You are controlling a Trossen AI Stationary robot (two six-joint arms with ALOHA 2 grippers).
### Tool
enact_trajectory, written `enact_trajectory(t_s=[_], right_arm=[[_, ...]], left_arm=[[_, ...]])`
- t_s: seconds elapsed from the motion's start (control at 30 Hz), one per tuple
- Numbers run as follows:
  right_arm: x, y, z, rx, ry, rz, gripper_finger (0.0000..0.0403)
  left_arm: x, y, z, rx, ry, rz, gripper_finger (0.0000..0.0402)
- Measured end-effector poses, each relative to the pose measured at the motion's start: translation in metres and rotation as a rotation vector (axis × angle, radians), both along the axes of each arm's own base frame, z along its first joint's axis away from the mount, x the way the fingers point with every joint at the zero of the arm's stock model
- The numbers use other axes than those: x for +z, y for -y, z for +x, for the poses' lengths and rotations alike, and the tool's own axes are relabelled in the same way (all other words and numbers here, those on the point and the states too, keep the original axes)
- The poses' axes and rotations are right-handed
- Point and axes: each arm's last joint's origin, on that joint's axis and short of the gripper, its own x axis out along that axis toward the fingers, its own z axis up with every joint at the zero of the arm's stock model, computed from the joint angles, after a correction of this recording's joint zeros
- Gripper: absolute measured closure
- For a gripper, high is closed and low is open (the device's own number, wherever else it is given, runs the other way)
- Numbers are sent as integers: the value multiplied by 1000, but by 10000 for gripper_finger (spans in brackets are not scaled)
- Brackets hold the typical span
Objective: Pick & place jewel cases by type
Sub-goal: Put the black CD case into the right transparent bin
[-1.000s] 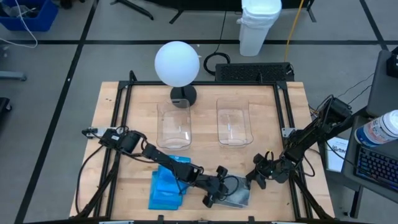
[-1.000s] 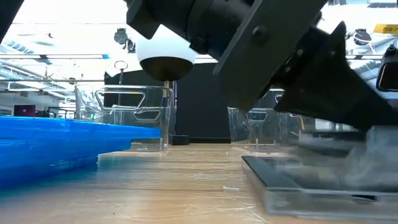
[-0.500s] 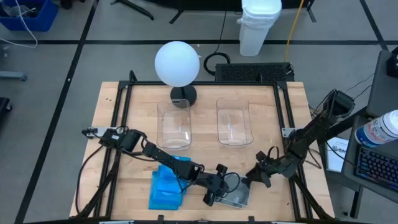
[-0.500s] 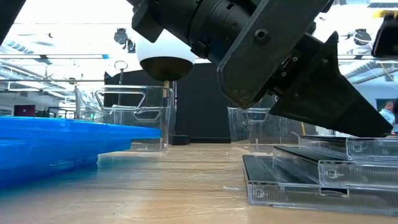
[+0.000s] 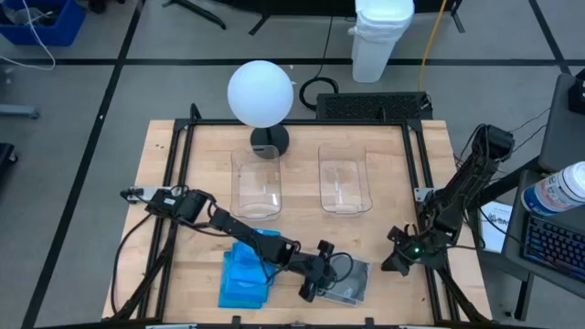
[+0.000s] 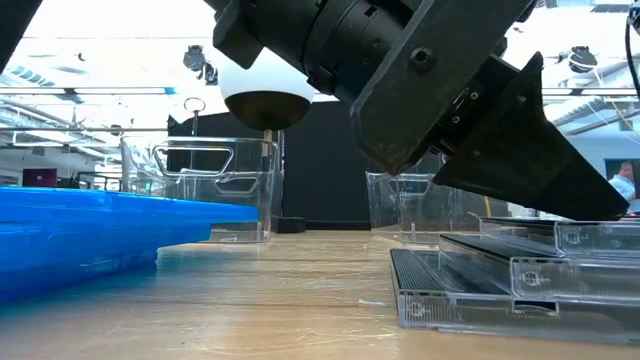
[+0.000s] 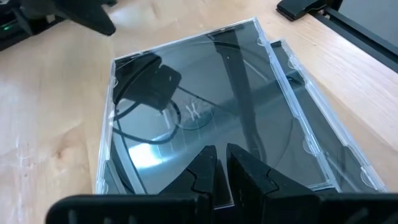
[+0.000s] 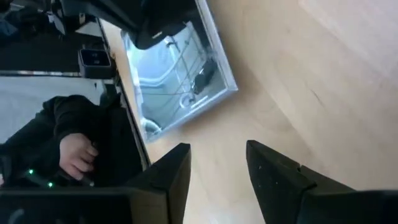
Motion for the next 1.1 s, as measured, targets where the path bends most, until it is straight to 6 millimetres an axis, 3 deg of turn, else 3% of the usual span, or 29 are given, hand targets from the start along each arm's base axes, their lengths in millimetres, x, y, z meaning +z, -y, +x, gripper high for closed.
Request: enact_trajectory(t_s=[0.13, 0.37, 0.8, 1.1], right_arm=[[-8, 6, 4, -84, 1, -103, 236], [-22, 6, 10, -93, -117, -103, 230], [-30, -4, 23, -106, -38, -88, 229], [-24, -4, 29, -148, 84, -108, 229]], left_arm=[[0, -4, 2, 22, -4, -14, 355], [-1, -5, 2, 26, -3, -12, 355], [-1, -6, 2, 24, -3, -10, 355], [-1, -7, 2, 21, -4, -8, 355]])
